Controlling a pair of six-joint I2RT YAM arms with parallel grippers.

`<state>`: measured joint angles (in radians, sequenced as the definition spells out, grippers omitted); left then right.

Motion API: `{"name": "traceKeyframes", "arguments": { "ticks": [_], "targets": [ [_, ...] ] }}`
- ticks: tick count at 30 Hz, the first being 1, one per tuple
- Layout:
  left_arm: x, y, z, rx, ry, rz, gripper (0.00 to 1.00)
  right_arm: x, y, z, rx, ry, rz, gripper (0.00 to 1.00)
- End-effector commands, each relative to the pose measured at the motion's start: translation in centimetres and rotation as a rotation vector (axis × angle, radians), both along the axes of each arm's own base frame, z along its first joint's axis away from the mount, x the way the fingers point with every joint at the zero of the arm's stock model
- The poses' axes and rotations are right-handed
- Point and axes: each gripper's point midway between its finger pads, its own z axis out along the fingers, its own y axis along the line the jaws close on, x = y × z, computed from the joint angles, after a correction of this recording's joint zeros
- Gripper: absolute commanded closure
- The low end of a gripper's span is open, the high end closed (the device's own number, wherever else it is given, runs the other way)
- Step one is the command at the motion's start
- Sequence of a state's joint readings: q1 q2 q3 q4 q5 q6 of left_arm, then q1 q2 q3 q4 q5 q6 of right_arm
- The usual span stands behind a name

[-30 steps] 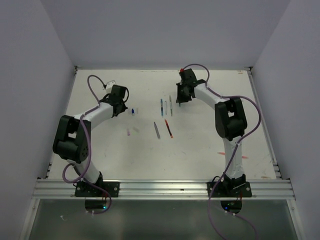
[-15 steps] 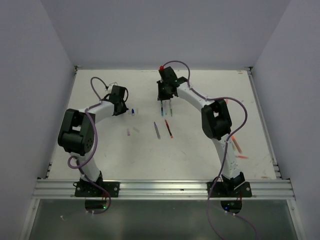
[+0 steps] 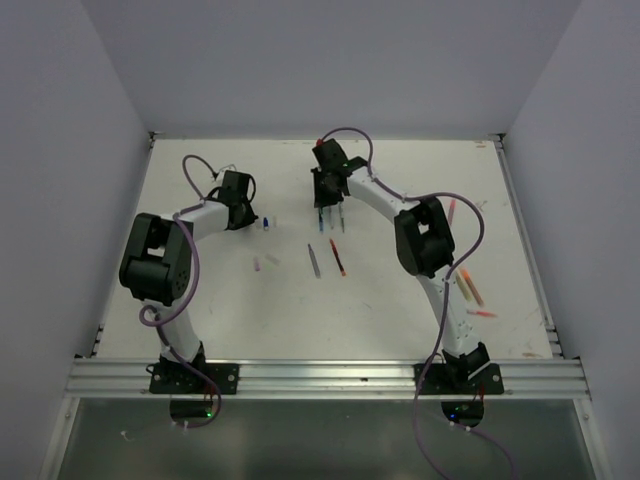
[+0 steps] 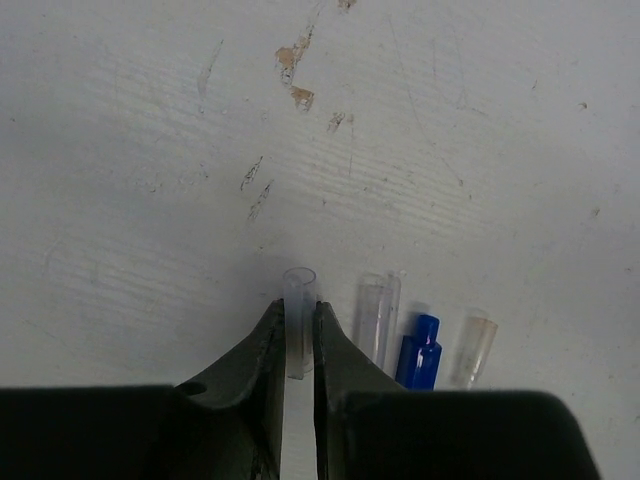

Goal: Open the pen caps

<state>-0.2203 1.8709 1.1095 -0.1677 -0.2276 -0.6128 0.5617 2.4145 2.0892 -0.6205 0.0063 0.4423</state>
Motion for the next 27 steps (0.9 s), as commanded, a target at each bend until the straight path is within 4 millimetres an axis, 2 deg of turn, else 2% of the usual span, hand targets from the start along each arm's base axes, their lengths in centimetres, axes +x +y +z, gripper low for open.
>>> {"name": "traceKeyframes", "arguments": {
  "ticks": [1,2,3,8,14,21,27],
  "targets": [
    [1.5,-0.1,0.5,-0.015,-0.037,-0.013,0.85,0.4,0.5,1.2,-0.01,-0.037,-0.025,0.98],
    [1.5,-0.1,0.4,-0.018,-0.034,-0.015,0.85,0.4,0.5,1.0,-0.013,-0.05,-0.03,0.98],
    [1.4,-0.2,0.3,-0.018,-0.031,-0.02,0.85,0.5,0.5,2.3,0.0,-0.078,-0.034,0.98],
    [1.2,-0.3,-0.2,-0.025,-0.023,-0.025,0.85,0.1,1.2,3.6,0.003,-0.116,-0.027,0.98],
    [1.2,-0.5,-0.1,-0.035,-0.025,-0.028,0.84,-0.3,1.4,2.7,-0.03,-0.089,-0.025,0.98],
    [1.0,-0.6,0.1,-0.043,-0.026,-0.033,0.75,-0.1,-0.4,2.0,-0.121,-0.092,-0.078,0.96],
    [0.8,-0.7,-0.2,-0.048,-0.018,-0.034,0.71,-0.1,-1.6,1.4,-0.193,-0.091,-0.079,0.91]
  ]
}}
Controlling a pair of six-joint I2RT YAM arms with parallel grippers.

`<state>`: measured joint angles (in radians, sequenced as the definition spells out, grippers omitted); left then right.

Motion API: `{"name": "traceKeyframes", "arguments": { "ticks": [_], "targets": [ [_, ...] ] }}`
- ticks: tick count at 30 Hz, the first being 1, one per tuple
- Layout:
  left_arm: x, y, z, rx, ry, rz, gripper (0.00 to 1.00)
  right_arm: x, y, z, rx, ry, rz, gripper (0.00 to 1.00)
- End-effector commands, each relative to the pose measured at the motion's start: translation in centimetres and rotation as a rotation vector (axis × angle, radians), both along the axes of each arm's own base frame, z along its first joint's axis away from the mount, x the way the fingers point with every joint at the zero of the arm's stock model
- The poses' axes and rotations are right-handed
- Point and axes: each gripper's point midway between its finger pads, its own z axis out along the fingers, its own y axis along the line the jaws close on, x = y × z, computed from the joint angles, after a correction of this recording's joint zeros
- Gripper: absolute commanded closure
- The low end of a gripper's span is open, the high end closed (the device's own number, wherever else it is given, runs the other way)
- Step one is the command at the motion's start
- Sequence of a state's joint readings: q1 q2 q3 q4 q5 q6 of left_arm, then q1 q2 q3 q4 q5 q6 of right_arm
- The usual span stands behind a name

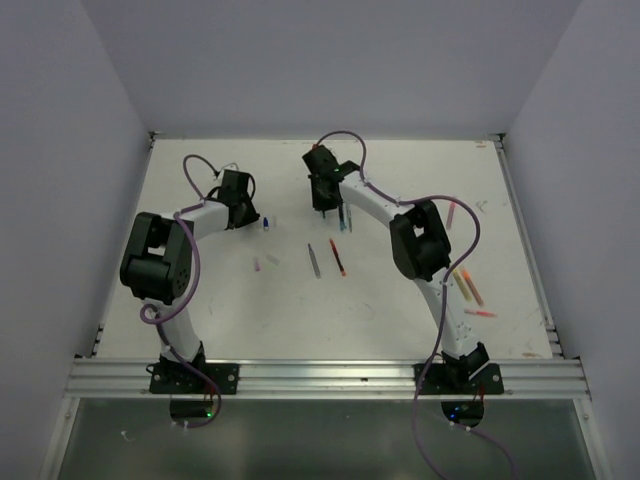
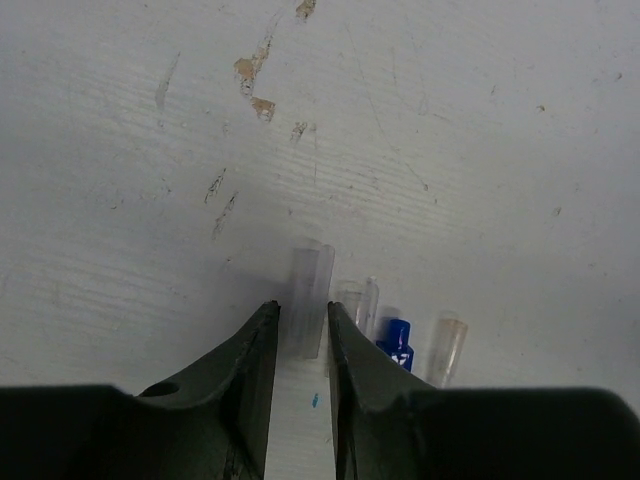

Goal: Open the pen caps

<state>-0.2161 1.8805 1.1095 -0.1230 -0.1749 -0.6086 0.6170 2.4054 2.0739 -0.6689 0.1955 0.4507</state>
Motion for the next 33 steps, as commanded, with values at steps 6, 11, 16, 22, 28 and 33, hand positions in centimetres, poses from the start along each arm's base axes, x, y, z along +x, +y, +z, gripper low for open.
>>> {"name": "traceKeyframes", "arguments": {
  "ticks": [6,11,16,22,28,33],
  "targets": [
    [0.0,0.2,-0.5,-0.004,0.014,-0.002,0.64,0.9,-1.0,1.0,-0.059,-0.039,-0.013,0.8],
    [-0.1,0.4,-0.4,-0.001,0.016,0.006,0.61,0.8,-1.0,0.5,-0.066,-0.031,-0.008,0.75],
    [-0.3,0.5,-0.3,-0.002,0.016,0.014,0.55,0.9,-1.2,0.1,-0.074,-0.027,-0.006,0.71],
    [-0.4,0.3,0.4,-0.021,0.002,0.013,0.51,1.2,-0.9,0.9,-0.065,-0.056,0.02,0.67],
    [-0.7,0.3,1.3,-0.031,-0.012,0.015,0.48,1.8,-0.5,3.2,-0.037,-0.112,0.04,0.63],
    [-1.2,0.3,3.2,-0.052,-0.055,0.025,0.47,2.0,-0.2,6.6,0.009,-0.185,0.054,0.6]
  ]
}}
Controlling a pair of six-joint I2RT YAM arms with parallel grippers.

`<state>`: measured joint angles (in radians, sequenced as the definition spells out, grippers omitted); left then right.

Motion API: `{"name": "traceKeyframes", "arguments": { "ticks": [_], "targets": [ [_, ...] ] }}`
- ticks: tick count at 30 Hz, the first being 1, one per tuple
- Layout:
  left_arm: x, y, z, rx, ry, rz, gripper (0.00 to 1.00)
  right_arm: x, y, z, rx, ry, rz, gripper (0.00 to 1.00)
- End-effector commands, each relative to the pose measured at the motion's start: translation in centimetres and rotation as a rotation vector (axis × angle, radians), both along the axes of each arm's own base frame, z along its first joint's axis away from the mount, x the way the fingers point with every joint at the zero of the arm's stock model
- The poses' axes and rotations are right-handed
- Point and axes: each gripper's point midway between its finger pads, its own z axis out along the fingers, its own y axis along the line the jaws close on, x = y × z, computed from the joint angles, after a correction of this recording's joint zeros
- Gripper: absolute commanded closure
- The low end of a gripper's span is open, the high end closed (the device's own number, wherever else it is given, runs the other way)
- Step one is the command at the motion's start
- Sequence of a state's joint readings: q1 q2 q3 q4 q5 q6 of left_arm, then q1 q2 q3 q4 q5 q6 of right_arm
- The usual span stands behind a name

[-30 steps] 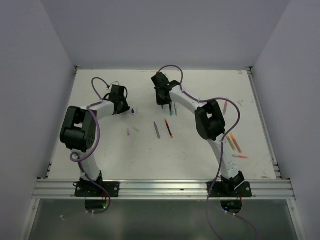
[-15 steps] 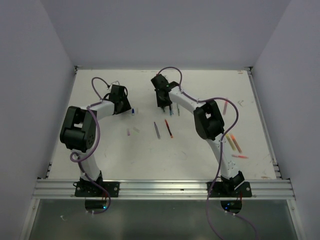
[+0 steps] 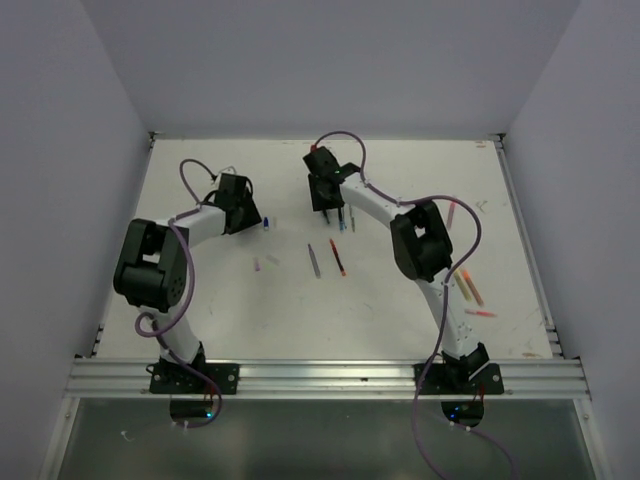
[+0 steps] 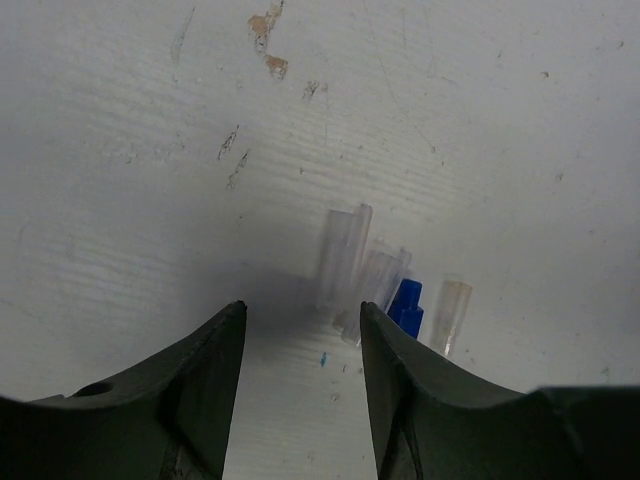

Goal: Open the pen caps

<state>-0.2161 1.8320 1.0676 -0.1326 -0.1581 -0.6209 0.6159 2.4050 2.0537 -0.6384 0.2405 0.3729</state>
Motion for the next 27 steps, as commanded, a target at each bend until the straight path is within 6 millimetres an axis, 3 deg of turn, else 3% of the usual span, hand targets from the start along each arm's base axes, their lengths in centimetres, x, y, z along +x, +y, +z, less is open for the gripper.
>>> {"name": "traceKeyframes", "arguments": {
  "ticks": [1,4,5,7,8,10,11,17,22,25,27],
  "targets": [
    [-0.3,0.4,2.8,-0.034,-0.061,0.029,0.47,1.2,0.5,8.2,0.086,-0.162,0.019,0.59],
    [-1.1,0.1,4.8,-0.067,-0.107,0.022,0.46,1.2,-0.9,10.8,0.073,-0.209,-0.005,0.55],
    [-1.1,-0.1,6.5,-0.085,-0.155,0.017,0.45,1.4,-2.0,11.4,0.07,-0.216,-0.026,0.54],
    [-1.6,-0.6,7.7,-0.094,-0.183,0.005,0.44,1.4,-3.9,11.7,0.064,-0.206,-0.063,0.54],
    [-1.9,-0.8,8.7,-0.096,-0.208,-0.005,0.44,1.8,-6.1,13.0,0.07,-0.219,-0.105,0.54],
    [-2.5,-1.7,9.7,-0.102,-0.229,-0.035,0.44,1.5,-8.8,12.5,0.058,-0.196,-0.148,0.54],
    [-2.9,-2.1,10.5,-0.11,-0.252,-0.052,0.44,2.0,-11.6,13.3,0.062,-0.206,-0.198,0.54],
    [-4.9,-6.9,12.5,-0.17,-0.322,-0.195,0.43,1.3,-22.4,11.2,-0.011,-0.149,-0.38,0.54],
    [-6.0,-9.8,12.3,-0.237,-0.335,-0.29,0.43,0.1,-28.1,9.6,-0.05,-0.106,-0.494,0.54],
    [-6.3,-10.0,12.0,-0.235,-0.334,-0.303,0.43,-0.5,-31.5,8.2,-0.052,-0.074,-0.566,0.54],
    [-6.3,-10.0,12.1,-0.234,-0.335,-0.307,0.42,-0.8,-32.3,7.4,-0.046,-0.057,-0.588,0.54]
  ]
}}
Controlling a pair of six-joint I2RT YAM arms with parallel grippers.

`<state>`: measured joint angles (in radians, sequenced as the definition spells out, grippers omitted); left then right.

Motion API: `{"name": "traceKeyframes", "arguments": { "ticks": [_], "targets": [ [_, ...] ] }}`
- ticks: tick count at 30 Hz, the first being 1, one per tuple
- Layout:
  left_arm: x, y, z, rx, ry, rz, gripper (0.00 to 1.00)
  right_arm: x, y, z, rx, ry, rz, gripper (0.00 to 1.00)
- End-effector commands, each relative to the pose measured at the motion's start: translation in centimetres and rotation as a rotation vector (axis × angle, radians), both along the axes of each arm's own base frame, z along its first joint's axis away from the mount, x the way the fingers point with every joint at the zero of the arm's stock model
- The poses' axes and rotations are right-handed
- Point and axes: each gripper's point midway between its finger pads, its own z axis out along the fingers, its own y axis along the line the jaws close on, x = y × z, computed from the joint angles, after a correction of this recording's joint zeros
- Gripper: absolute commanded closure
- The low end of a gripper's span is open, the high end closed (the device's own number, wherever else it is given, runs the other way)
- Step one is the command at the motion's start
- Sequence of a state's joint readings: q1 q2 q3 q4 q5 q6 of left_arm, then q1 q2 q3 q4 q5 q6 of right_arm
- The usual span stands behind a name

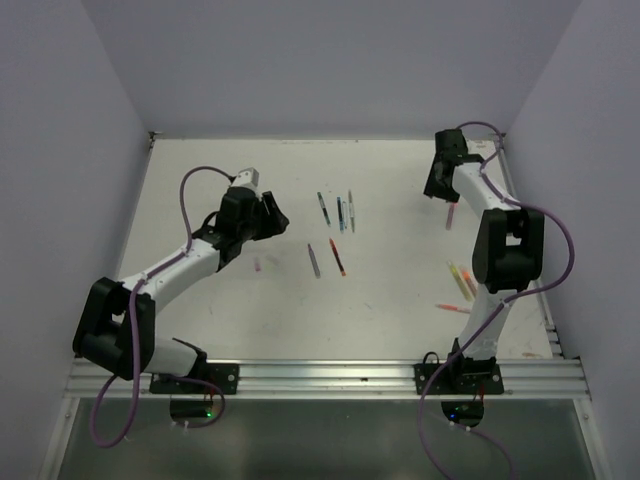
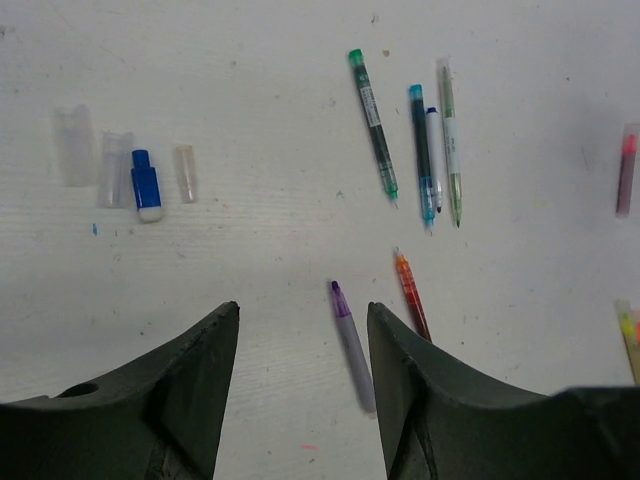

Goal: Open the pen caps

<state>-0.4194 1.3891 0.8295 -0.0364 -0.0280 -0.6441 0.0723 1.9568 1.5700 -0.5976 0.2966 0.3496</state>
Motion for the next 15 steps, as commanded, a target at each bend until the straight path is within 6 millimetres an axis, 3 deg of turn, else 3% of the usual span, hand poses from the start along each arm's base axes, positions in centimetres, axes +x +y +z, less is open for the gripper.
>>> {"name": "traceKeyframes", "arguments": {
  "ticks": [1,4,7,8,10,15],
  "targets": [
    [0.3,-1.2,1.9,-0.058,-0.069,-0.047,0.42,-0.4,-2.0,0.6,-0.003,-0.023,-0.041,0.54],
    [0.1,-1.4,1.7,-0.062,-0.067,-0.064,0.42,-0.9,-3.2,-0.8,-0.002,0.005,-0.069,0.54],
    [-0.1,-1.6,1.5,-0.071,-0.065,-0.075,0.42,-1.1,-3.1,-1.8,0.005,0.026,-0.068,0.54],
    [-0.1,-1.7,1.4,-0.071,-0.062,-0.078,0.42,-1.2,-4.7,-2.2,0.01,0.028,-0.103,0.54],
    [-0.1,-1.7,1.4,-0.071,-0.062,-0.081,0.42,-1.2,-5.2,-2.7,0.013,0.035,-0.111,0.55],
    [-0.1,-1.8,1.4,-0.074,-0.062,-0.085,0.42,-1.0,-5.2,-4.3,0.046,0.048,-0.106,0.56]
  ]
}}
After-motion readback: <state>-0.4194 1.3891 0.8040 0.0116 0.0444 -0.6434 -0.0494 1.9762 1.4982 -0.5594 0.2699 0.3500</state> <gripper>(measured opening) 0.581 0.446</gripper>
